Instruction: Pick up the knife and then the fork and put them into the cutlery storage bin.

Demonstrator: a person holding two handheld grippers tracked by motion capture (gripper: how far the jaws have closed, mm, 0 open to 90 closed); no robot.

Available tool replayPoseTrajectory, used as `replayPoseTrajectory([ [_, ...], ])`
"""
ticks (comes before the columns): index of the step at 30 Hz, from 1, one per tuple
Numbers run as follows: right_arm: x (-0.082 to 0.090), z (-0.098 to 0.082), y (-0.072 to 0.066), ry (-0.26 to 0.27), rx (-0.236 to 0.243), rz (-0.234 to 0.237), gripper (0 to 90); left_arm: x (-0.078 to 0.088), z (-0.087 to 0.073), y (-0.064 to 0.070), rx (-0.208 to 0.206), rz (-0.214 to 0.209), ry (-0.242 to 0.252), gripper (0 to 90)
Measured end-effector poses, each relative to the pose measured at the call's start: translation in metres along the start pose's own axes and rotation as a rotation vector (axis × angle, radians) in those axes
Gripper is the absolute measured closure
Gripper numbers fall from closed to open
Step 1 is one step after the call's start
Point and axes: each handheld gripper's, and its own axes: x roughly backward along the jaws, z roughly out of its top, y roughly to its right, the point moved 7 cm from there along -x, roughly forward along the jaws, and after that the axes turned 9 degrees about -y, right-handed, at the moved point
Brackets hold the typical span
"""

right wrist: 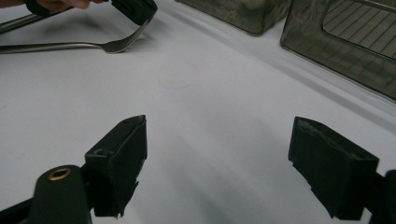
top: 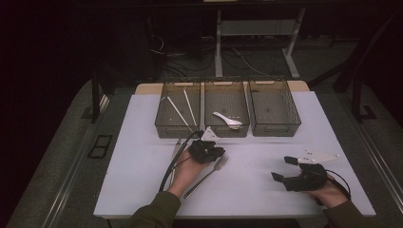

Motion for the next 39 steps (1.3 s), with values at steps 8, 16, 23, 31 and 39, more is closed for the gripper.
replayPoseTrajectory([
  [8, 0.000, 0.000, 0.001, 0.005, 0.001, -0.002, 19.4, 0.038, -0.030, 0.010, 0.022, -0.003, -0.003, 70.3],
  [16, 0.000, 0.000, 0.000, -0.001, 0.000, -0.005, 19.4, 0.045, -0.060, 0.034, 0.000, -0.026, -0.038, 68.8],
  [23, 0.000, 0.000, 0.000, -0.002, -0.001, -0.005, 19.4, 0.028, -0.062, 0.037, -0.041, 0.007, -0.099, 72.4],
  [31, -0.002, -0.001, 0.000, -0.020, -0.003, 0.011, 19.4, 0.028, -0.062, 0.039, -0.063, 0.027, -0.097, 82.6],
  [39, -0.005, 0.000, 0.001, -0.038, -0.007, 0.039, 18.4, 0.030, -0.058, 0.040, -0.079, 0.006, -0.101, 84.4],
])
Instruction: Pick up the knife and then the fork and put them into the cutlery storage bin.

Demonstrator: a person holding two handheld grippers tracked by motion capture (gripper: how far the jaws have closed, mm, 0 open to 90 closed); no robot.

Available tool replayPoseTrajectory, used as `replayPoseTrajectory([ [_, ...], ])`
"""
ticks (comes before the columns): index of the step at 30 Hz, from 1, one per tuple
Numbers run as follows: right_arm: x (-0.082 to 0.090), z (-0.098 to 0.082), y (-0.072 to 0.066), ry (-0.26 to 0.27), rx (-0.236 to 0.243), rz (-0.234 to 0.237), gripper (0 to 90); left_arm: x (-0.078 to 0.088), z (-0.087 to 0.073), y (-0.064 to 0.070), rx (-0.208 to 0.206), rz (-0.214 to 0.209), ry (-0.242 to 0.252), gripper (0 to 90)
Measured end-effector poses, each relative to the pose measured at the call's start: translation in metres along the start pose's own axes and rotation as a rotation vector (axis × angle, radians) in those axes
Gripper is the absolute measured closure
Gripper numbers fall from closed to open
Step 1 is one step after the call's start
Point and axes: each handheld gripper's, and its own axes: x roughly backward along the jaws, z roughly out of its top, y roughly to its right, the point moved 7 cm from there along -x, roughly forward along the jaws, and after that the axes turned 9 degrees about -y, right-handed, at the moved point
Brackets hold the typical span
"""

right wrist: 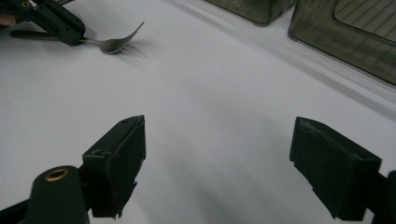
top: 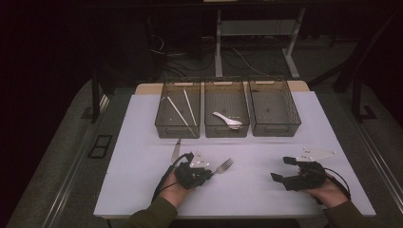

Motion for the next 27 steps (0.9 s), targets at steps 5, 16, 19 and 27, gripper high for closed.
replayPoseTrajectory([
  [5, 0.000, 0.002, 0.001, 0.009, 0.006, 0.007, 18.4, 0.009, 0.006, 0.001, -0.021, -0.009, 0.034, 84.3],
  [16, 0.010, 0.018, -0.006, 0.040, -0.012, 0.057, 15.9, 0.020, 0.021, 0.007, -0.092, -0.058, 0.060, 84.3],
  [19, 0.012, 0.027, -0.011, 0.055, -0.019, 0.121, 16.1, 0.019, 0.029, 0.009, -0.106, -0.065, 0.067, 84.3],
  [27, 0.003, 0.054, -0.024, 0.056, -0.016, 0.227, 28.3, 0.014, 0.046, 0.016, -0.142, -0.059, 0.081, 84.3],
])
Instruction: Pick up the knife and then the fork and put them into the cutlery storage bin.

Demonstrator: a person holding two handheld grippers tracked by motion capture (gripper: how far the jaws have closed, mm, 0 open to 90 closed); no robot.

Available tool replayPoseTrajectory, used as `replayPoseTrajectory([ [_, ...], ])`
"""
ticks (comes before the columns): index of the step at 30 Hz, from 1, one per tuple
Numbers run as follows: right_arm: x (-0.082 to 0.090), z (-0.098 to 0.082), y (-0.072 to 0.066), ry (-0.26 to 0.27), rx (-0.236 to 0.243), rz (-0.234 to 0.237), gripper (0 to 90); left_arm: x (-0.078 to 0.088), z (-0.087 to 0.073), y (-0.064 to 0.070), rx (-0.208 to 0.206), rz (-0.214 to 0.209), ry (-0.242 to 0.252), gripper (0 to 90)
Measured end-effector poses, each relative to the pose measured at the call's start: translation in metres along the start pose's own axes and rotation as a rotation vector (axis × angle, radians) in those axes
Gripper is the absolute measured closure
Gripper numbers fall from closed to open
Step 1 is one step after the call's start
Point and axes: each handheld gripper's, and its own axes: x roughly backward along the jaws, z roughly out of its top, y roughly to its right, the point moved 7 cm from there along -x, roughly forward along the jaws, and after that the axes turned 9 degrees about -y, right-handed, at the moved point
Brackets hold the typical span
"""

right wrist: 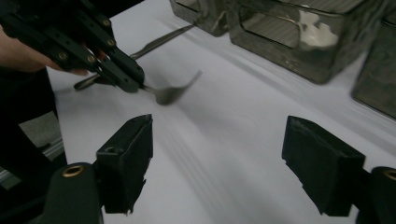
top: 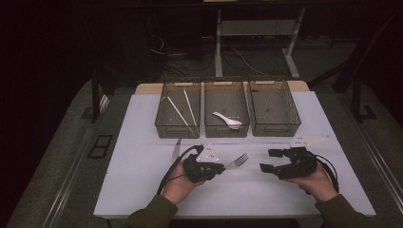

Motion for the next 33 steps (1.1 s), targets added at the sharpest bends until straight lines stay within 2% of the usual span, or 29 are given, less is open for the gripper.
replayPoseTrajectory([
  [6, -0.016, 0.013, -0.009, -0.024, 0.012, 0.076, 41.1, -0.006, 0.012, 0.000, -0.032, 0.011, 0.010, 84.3],
  [12, -0.032, 0.016, -0.005, -0.068, -0.040, 0.144, 56.7, -0.009, 0.017, 0.004, -0.052, 0.025, 0.018, 84.3],
  [18, -0.036, 0.016, -0.003, -0.077, -0.050, 0.155, 71.7, -0.008, 0.017, 0.004, -0.057, 0.030, 0.018, 84.3],
  [19, -0.036, 0.016, -0.003, -0.076, -0.050, 0.156, 73.4, -0.008, 0.018, 0.005, -0.050, 0.032, 0.024, 84.3],
  [23, -0.037, 0.017, -0.005, -0.071, -0.043, 0.173, 79.5, -0.008, 0.017, 0.003, -0.064, 0.043, 0.013, 84.3],
  [31, -0.039, 0.020, -0.004, -0.059, -0.048, 0.172, 83.7, -0.007, 0.018, 0.003, -0.036, 0.053, 0.028, 84.2],
  [33, -0.039, 0.022, -0.004, -0.049, -0.050, 0.168, 86.5, -0.006, 0.018, 0.002, -0.026, 0.041, 0.038, 83.8],
])
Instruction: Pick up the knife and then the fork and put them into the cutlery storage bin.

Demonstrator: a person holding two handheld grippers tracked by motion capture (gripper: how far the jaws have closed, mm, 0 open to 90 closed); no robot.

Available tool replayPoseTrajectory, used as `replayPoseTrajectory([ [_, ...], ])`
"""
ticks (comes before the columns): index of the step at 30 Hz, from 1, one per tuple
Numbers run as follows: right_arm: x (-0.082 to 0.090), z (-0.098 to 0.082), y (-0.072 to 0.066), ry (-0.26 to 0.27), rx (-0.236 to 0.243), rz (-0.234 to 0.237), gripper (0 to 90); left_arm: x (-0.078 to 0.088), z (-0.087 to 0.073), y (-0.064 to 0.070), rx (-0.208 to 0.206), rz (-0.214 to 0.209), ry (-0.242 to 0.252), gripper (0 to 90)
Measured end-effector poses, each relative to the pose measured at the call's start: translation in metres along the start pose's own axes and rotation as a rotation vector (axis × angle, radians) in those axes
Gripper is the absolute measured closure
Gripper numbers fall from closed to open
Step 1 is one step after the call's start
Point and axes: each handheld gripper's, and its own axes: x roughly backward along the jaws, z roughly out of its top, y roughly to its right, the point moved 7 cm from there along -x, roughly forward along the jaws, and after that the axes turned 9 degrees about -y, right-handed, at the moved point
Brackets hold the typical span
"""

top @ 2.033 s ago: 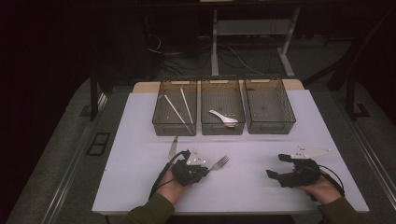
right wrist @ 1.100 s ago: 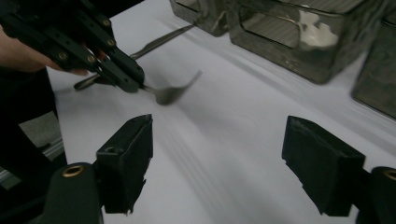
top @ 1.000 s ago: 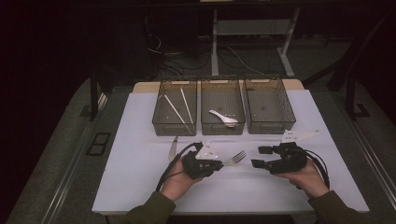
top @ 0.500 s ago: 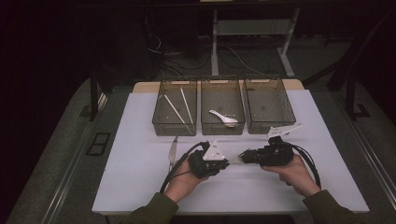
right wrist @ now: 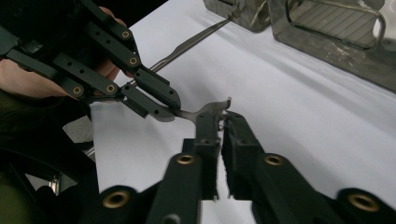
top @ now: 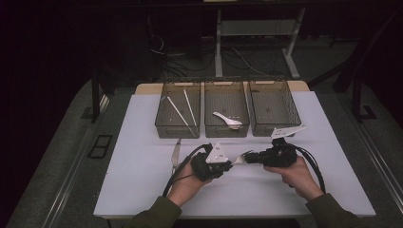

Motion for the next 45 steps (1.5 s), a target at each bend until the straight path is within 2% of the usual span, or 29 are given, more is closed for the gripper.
replayPoseTrajectory([
  [3, 0.001, 0.004, 0.000, 0.017, 0.002, -0.003, 87.9, 0.002, 0.001, -0.001, 0.029, 0.000, 0.027, 83.4],
  [6, 0.000, 0.007, 0.001, 0.030, -0.001, -0.004, 88.2, 0.002, 0.000, -0.003, 0.047, -0.016, 0.041, 82.0],
  [7, 0.000, 0.008, 0.001, 0.036, -0.005, -0.004, 88.2, 0.003, -0.001, -0.004, 0.056, -0.017, 0.040, 79.9],
  [8, 0.001, 0.009, 0.001, 0.042, -0.006, -0.009, 88.2, 0.003, -0.002, -0.006, 0.058, -0.010, 0.037, 74.2],
  [11, 0.009, 0.013, 0.006, 0.068, -0.011, -0.041, 88.3, 0.008, -0.006, -0.010, 0.097, -0.004, 0.063, 64.1],
  [14, 0.024, 0.016, 0.014, 0.102, -0.028, -0.077, 88.2, 0.017, -0.014, -0.016, 0.142, -0.011, 0.091, 58.2],
  [17, 0.043, 0.019, 0.024, 0.139, -0.043, -0.128, 88.2, 0.028, -0.026, -0.023, 0.168, -0.009, 0.107, 53.0],
  [21, 0.070, 0.024, 0.039, 0.196, -0.070, -0.176, 88.2, 0.039, -0.041, -0.027, 0.184, -0.006, 0.120, 45.5],
  [27, 0.105, 0.027, 0.059, 0.245, -0.093, -0.250, 88.2, 0.050, -0.060, -0.030, 0.197, -0.013, 0.119, 37.3],
  [28, 0.111, 0.028, 0.062, 0.252, -0.096, -0.262, 88.2, 0.050, -0.063, -0.029, 0.215, -0.012, 0.129, 36.2],
  [29, 0.116, 0.029, 0.065, 0.258, -0.099, -0.276, 88.2, 0.052, -0.067, -0.030, 0.206, -0.013, 0.116, 34.8],
  [31, 0.127, 0.030, 0.070, 0.270, -0.105, -0.302, 88.2, 0.053, -0.074, -0.031, 0.215, -0.024, 0.111, 31.1],
  [38, 0.166, 0.038, 0.085, 0.300, -0.115, -0.391, 88.2, 0.063, -0.089, -0.035, 0.242, -0.012, 0.112, 22.0],
  [42, 0.182, 0.041, 0.095, 0.282, -0.120, -0.468, 88.1, 0.066, -0.097, -0.038, 0.253, 0.003, 0.115, 16.8],
  [45, 0.187, 0.041, 0.104, 0.261, -0.132, -0.506, 88.1, 0.068, -0.100, -0.039, 0.261, 0.006, 0.121, 13.2],
])
